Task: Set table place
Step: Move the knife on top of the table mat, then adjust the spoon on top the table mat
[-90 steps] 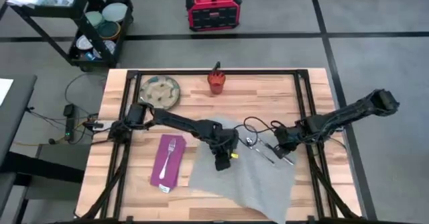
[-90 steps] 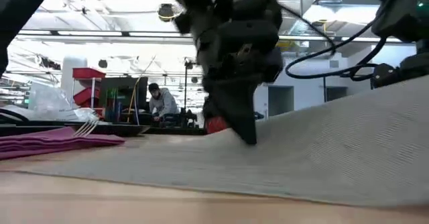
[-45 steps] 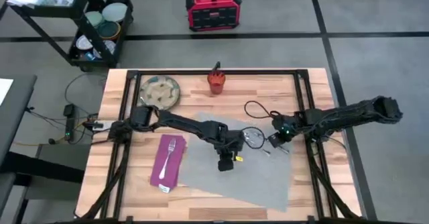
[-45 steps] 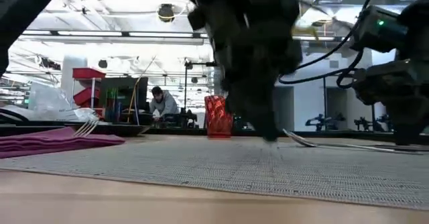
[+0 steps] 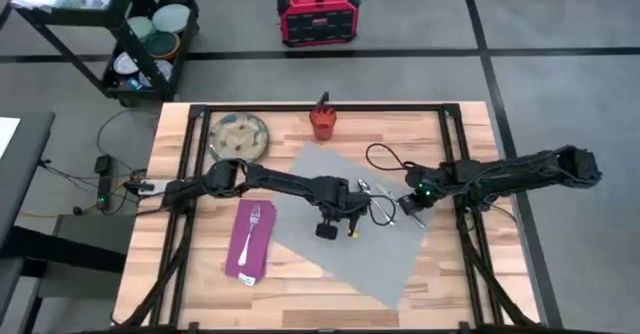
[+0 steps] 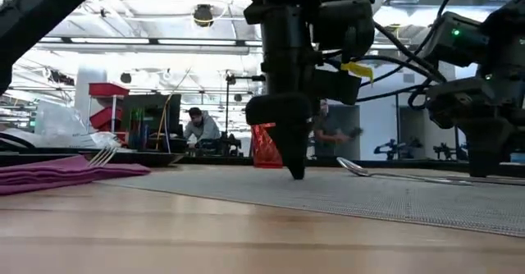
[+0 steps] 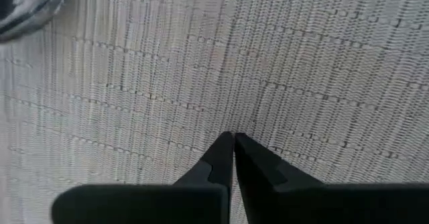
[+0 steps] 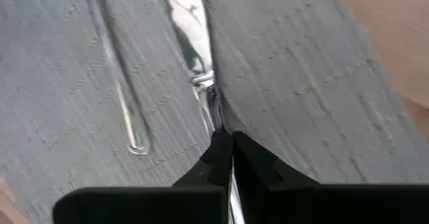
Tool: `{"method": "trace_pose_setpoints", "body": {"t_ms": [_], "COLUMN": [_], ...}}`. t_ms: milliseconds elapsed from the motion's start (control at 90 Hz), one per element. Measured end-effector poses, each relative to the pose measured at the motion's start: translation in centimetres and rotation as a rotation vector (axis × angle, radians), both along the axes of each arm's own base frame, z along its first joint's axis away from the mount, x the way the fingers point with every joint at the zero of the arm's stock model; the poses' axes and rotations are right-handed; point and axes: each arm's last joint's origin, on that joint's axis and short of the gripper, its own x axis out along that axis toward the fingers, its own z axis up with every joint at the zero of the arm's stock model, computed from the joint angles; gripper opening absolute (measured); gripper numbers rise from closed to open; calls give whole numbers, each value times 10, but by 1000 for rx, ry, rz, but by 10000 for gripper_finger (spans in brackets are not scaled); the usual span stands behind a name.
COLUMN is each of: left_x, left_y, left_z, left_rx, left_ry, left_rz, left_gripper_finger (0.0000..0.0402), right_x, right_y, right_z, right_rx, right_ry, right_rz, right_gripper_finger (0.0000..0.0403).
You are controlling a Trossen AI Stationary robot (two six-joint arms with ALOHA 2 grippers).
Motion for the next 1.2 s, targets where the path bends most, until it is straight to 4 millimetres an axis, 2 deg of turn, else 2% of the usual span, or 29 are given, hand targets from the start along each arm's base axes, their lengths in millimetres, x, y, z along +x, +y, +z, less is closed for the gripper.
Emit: {"method": "trace_pose_setpoints", "body": {"t_ms": [344,622,756,878,967,1089,1200], "left_x": [2,18,29,25,15,5,-1], "left_y": [1,0,-1,6,25,46,53], "left_z": [2,7,13,13,7,-8,-16], "left_rx": [-32,-85,-140,-139,-158,-310,-469], "left_ry": [-40,-228,-371,-331,-217,-111,-36], "left_rz": [124,225,299,326,404,429,441], "left_gripper_finger": [0,0,0,0,0,0,0], "right_x": [8,8,8,8,8,0,-6], "right_y": [-1,-1,-1,-1,0,0,0], "right_z": [13,13,13,13,13,9,8], "right_rx": [-5,-8,-9,-4,-1,-6,-14], "right_ry": [-49,-45,-46,-45,-37,59,117], "right_rz": [17,28,27,15,14,-3,0], "right_gripper_finger": [0,0,0,0,0,0,0]}}
